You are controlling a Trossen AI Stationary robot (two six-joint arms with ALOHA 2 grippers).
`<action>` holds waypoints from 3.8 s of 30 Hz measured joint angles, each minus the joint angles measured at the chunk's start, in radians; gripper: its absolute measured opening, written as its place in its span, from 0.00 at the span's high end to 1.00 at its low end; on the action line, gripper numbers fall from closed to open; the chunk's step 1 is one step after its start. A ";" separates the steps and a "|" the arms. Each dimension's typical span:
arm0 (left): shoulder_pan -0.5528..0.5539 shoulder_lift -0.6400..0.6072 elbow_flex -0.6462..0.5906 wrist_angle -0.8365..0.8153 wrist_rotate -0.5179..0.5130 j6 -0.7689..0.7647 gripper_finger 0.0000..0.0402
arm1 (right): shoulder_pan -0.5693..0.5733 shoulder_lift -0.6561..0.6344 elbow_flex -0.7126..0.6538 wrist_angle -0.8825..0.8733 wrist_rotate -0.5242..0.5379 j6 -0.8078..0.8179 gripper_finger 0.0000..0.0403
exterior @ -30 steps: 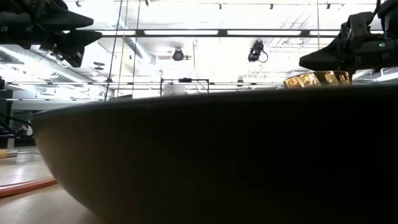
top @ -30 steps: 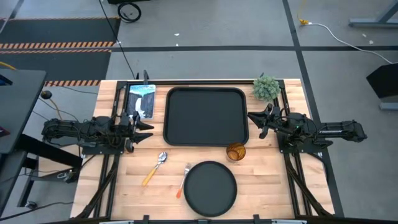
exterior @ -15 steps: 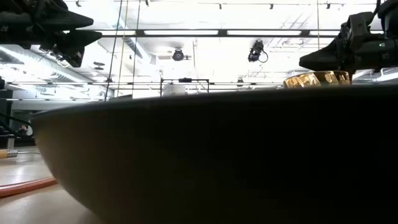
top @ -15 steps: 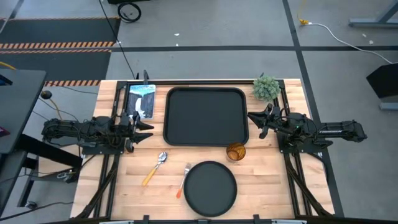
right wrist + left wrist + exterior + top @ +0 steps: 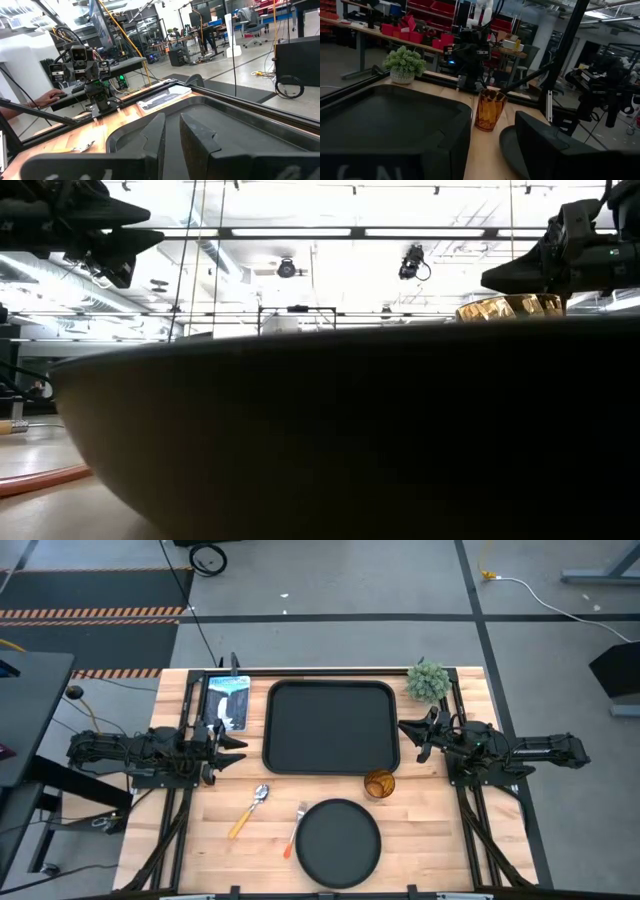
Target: Pick and place plate/cup/fork/spoon on tray
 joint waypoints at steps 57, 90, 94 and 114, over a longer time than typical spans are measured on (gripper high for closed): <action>0.002 0.008 0.000 0.150 -0.158 -0.096 0.60 | 0.000 0.000 0.000 0.001 0.000 0.000 0.84; 0.018 0.079 0.001 0.333 -0.648 -0.012 0.60 | -0.003 0.003 0.013 -0.044 -0.332 0.074 0.84; 0.043 0.216 0.001 0.394 -0.458 -0.128 0.60 | -0.020 0.004 0.056 -0.117 -0.331 0.062 0.84; 0.061 1.021 0.411 0.408 -0.112 -0.253 0.60 | -0.024 0.052 0.115 -0.546 -0.200 0.174 0.84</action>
